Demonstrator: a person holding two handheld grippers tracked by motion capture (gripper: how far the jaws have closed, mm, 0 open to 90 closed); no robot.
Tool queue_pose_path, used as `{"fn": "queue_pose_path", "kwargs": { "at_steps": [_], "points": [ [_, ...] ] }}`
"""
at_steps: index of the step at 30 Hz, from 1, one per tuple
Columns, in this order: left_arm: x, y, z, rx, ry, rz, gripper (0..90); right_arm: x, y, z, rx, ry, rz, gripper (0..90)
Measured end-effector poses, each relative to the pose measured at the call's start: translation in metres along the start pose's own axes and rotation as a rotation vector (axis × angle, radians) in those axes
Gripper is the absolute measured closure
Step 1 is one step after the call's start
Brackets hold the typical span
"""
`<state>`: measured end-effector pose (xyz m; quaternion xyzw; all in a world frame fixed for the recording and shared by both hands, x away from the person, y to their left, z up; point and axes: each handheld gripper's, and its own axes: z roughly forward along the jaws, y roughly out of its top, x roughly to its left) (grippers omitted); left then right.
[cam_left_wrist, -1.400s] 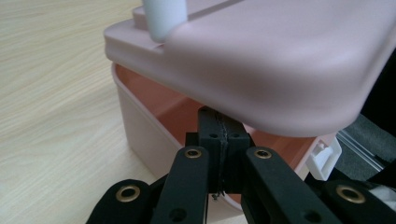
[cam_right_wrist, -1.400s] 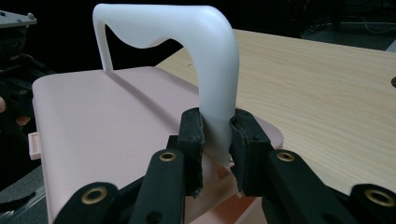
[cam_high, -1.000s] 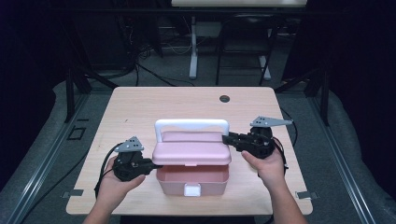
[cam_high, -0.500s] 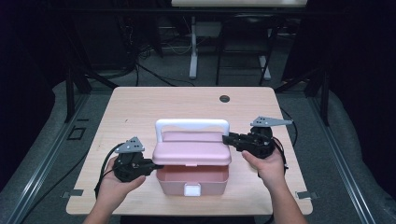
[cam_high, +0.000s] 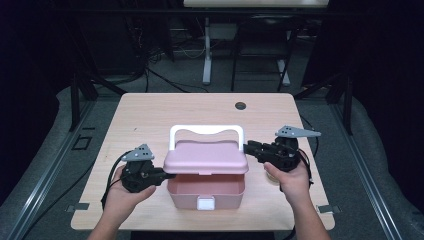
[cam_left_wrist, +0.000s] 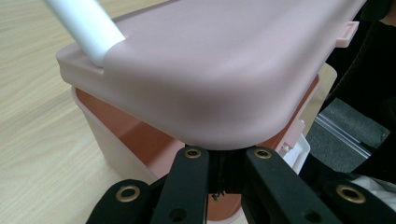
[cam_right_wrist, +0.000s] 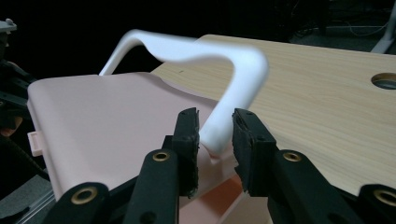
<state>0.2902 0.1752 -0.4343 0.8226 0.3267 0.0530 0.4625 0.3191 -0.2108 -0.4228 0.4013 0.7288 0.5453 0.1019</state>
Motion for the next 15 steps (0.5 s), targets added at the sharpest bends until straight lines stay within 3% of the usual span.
{"fn": "queue_pose_path", "kwargs": {
  "at_steps": [9, 15],
  "points": [
    [0.004, 0.007, -0.005, -0.029, -0.018, -0.001, 89.7, 0.007, 0.004, -0.014, -0.018, -0.046, -0.026, 72.0],
    [0.003, 0.011, -0.005, -0.034, -0.009, 0.013, 89.7, 0.007, 0.004, -0.022, -0.003, -0.125, -0.031, 68.8]
  ]
}}
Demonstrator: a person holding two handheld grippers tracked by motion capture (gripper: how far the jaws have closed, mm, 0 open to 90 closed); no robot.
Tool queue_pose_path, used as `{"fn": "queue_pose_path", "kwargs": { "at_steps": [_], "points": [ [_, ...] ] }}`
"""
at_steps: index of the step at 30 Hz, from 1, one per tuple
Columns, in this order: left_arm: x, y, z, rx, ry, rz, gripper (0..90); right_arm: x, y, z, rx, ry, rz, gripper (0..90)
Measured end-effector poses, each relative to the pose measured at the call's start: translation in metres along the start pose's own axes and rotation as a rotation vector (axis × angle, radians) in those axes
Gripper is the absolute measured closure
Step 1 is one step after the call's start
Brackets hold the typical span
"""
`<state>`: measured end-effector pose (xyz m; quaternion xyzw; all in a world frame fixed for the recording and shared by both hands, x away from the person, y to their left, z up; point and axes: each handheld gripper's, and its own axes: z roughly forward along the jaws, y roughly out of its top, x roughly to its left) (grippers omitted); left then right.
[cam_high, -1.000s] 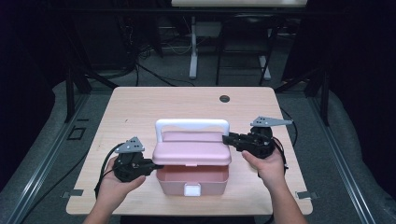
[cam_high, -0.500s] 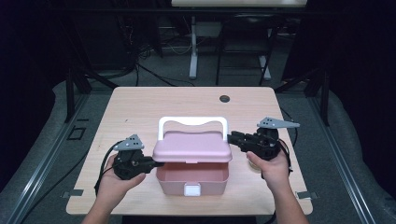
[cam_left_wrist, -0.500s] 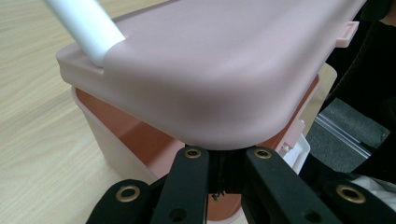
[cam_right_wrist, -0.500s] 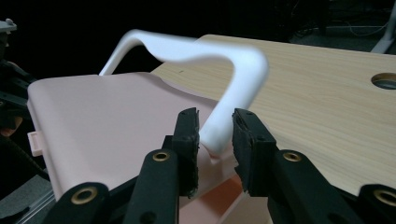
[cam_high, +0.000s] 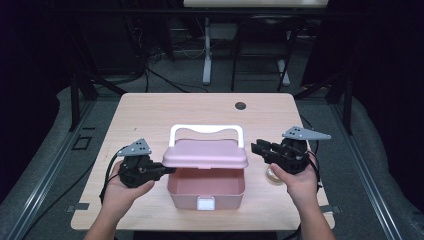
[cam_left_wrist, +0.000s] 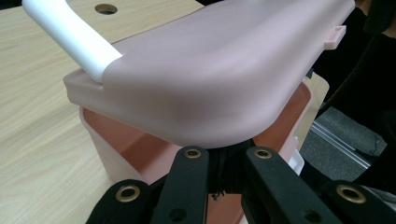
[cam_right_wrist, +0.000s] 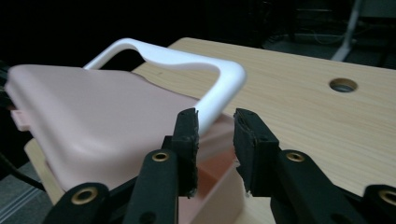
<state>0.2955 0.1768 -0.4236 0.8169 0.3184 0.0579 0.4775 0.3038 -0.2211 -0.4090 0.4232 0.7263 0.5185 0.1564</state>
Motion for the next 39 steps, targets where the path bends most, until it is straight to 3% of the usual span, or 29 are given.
{"fn": "queue_pose_path", "kwargs": {
  "at_steps": [2, 6, 8, 14, 24, 39],
  "points": [
    [0.000, 0.001, 0.000, 0.001, -0.003, 0.000, 89.7, -0.004, -0.005, -0.009, -0.005, -0.031, 0.018, 74.2],
    [0.001, 0.003, -0.001, -0.011, -0.001, -0.002, 89.7, -0.004, -0.015, -0.014, 0.004, -0.005, 0.018, 77.4],
    [0.001, 0.005, -0.001, -0.013, 0.001, -0.001, 89.7, -0.002, -0.024, -0.014, 0.016, -0.021, 0.018, 77.3],
    [0.005, 0.012, -0.002, -0.027, 0.005, -0.003, 89.7, 0.014, -0.047, -0.011, 0.017, 0.013, -0.018, 84.1],
    [0.008, 0.022, -0.003, -0.038, 0.023, -0.010, 89.7, 0.034, -0.065, 0.011, 0.058, 0.073, -0.088, 89.1],
    [0.012, 0.035, -0.003, -0.024, 0.042, -0.003, 89.7, 0.044, -0.082, 0.037, 0.135, 0.103, -0.116, 89.7]
  ]
}}
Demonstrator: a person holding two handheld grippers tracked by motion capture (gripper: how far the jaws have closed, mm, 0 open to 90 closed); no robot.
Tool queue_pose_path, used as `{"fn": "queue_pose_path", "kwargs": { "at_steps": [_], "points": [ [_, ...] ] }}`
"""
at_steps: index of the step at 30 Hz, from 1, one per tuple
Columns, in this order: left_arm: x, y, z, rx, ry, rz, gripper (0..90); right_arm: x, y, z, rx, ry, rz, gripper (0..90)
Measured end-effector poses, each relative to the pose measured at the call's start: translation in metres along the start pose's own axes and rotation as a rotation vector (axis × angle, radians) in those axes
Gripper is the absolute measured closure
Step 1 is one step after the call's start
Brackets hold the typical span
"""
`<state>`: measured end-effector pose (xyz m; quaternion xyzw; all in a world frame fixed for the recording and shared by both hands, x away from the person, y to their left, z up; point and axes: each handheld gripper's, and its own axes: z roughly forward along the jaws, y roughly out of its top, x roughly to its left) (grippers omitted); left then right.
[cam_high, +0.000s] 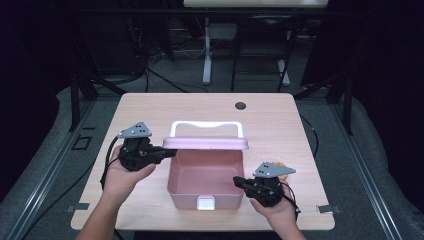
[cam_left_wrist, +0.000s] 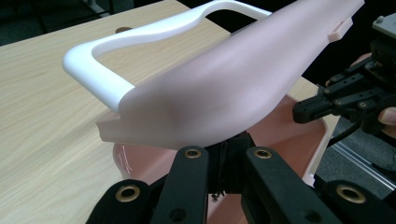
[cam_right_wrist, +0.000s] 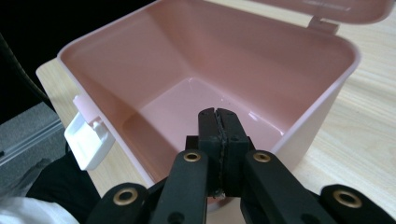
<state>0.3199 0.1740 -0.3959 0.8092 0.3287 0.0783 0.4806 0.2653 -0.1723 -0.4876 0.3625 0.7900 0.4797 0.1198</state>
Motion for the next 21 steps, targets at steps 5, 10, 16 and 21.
{"fn": "queue_pose_path", "kwargs": {
  "at_steps": [5, 10, 16, 21],
  "points": [
    [0.001, 0.002, 0.000, -0.003, 0.004, 0.002, 89.7, 0.002, -0.002, 0.005, 0.013, 0.001, -0.011, 89.7],
    [0.003, 0.005, 0.000, -0.008, 0.006, -0.001, 89.7, 0.005, -0.005, 0.008, 0.022, 0.012, -0.016, 90.0],
    [0.004, 0.008, 0.000, -0.010, 0.010, -0.003, 89.7, 0.007, -0.006, 0.007, 0.023, 0.022, -0.012, 90.0],
    [0.007, 0.010, 0.000, -0.006, 0.010, -0.005, 89.7, 0.011, -0.007, 0.010, 0.032, 0.033, -0.021, 90.0]
  ]
}}
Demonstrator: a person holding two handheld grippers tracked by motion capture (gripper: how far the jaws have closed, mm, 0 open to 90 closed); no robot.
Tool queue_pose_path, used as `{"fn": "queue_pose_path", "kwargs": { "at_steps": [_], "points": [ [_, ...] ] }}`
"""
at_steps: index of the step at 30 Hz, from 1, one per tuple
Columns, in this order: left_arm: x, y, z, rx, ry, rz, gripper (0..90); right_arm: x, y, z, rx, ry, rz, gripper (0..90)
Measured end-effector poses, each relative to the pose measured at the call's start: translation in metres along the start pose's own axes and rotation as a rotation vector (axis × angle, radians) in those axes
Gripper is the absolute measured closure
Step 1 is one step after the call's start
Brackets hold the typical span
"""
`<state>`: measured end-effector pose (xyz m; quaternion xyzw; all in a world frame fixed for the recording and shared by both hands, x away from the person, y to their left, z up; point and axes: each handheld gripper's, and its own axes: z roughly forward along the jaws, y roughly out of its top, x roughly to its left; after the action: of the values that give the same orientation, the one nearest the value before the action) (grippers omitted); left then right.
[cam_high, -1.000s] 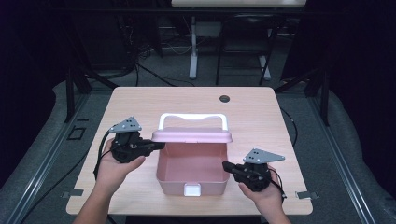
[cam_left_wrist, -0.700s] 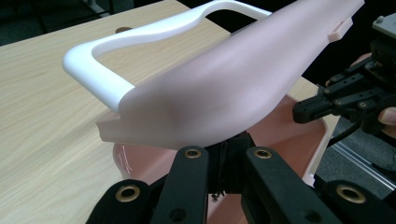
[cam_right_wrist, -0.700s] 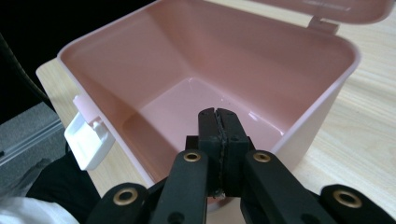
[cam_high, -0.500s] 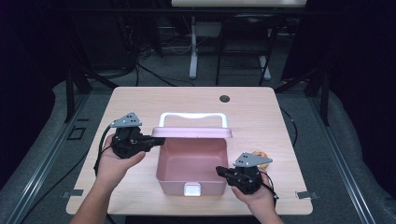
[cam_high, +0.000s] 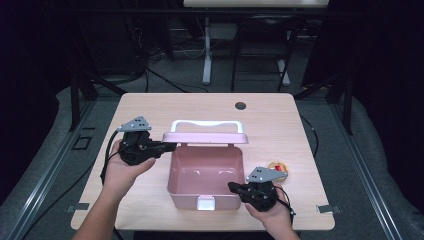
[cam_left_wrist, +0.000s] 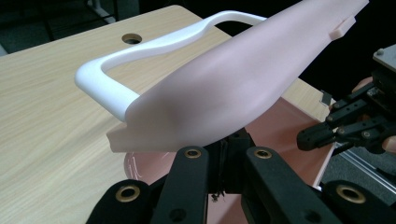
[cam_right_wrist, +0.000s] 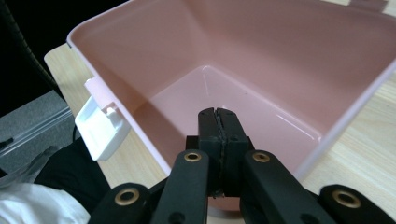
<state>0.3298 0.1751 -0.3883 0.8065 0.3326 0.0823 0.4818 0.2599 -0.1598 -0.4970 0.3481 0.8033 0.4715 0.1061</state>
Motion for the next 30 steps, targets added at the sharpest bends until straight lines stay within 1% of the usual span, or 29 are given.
{"fn": "queue_pose_path", "kwargs": {
  "at_steps": [4, 5, 12, 24, 27, 30],
  "points": [
    [0.001, 0.001, 0.001, -0.005, 0.000, -0.001, 89.7, 0.004, 0.000, 0.003, 0.006, -0.003, -0.012, 90.0],
    [0.001, 0.002, 0.000, -0.001, -0.001, 0.002, 89.7, 0.004, -0.001, 0.003, 0.003, 0.003, -0.001, 90.0],
    [0.002, 0.003, 0.001, -0.005, 0.002, 0.000, 89.7, 0.004, -0.001, 0.004, 0.001, 0.006, 0.013, 90.0],
    [0.005, 0.008, 0.002, -0.004, 0.005, -0.003, 89.7, 0.005, -0.001, 0.005, -0.003, 0.014, 0.019, 90.0],
    [0.007, 0.010, 0.003, -0.009, 0.006, -0.013, 89.7, 0.004, -0.001, 0.005, -0.005, 0.018, 0.024, 90.0],
    [0.008, 0.012, 0.003, -0.011, 0.011, -0.010, 89.7, 0.004, -0.002, 0.005, -0.007, 0.020, 0.027, 90.0]
  ]
}}
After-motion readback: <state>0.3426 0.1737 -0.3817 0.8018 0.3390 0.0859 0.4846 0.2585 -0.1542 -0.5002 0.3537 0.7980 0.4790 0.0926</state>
